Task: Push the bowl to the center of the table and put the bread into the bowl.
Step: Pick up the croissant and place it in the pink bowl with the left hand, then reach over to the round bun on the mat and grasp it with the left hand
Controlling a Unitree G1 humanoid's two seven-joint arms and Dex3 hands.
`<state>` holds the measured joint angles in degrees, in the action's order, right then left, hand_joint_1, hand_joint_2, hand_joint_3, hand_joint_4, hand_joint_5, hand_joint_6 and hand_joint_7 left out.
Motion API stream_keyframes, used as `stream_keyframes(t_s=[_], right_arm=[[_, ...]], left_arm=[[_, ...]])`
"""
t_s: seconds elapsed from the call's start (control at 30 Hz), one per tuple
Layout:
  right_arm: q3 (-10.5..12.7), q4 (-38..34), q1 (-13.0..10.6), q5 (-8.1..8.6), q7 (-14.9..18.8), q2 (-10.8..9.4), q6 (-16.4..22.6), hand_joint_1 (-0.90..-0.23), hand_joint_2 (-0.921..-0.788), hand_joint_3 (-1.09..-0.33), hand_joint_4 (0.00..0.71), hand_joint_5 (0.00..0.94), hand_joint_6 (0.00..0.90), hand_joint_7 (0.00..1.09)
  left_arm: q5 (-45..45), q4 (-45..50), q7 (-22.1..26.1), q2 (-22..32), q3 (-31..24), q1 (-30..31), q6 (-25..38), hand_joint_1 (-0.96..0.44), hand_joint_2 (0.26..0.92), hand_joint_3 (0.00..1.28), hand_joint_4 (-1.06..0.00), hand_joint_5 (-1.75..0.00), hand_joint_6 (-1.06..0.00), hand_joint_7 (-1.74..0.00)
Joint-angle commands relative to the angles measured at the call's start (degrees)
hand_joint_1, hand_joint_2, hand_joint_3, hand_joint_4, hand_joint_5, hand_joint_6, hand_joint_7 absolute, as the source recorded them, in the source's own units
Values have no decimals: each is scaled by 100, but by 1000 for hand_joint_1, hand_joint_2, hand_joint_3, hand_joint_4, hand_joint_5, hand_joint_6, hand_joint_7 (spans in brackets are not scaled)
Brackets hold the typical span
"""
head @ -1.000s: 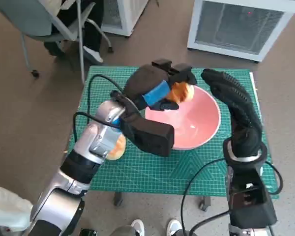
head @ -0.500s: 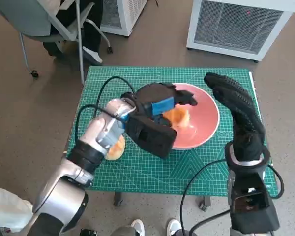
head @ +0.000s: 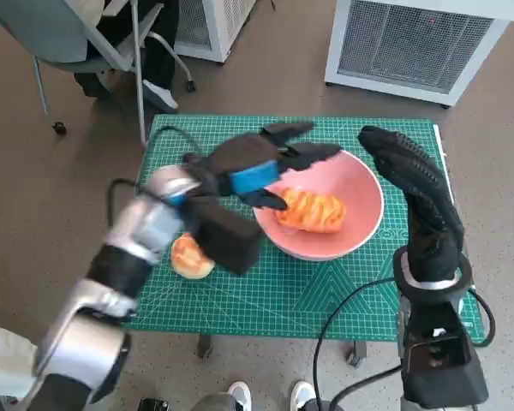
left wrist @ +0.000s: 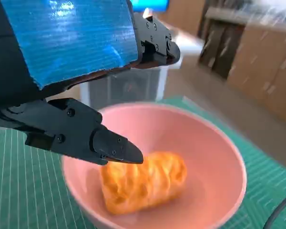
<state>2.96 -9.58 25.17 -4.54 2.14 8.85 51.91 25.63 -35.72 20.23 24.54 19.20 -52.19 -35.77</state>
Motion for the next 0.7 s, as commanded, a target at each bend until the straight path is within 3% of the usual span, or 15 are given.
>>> stream_keyframes(t_s=[0.03,0.27,0.7], right_arm=[[29,-12,-152,100,16,28,-12,-361,-921,-563,397,23,-1,904],[81,-36,-150,181,30,52,5,-363,-921,-560,400,26,-1,898],[121,-178,-74,251,28,43,38,-359,-921,-551,417,33,11,887]], left_arm=[[-328,579,-83,519,-448,484,-337,-337,891,2,-55,-23,-253,-33],[-727,1367,185,1097,-945,1202,-194,-301,872,0,-165,-63,-354,-87],[-1105,2465,1079,1700,-1258,2326,1035,-211,864,0,-209,-35,-361,-72]])
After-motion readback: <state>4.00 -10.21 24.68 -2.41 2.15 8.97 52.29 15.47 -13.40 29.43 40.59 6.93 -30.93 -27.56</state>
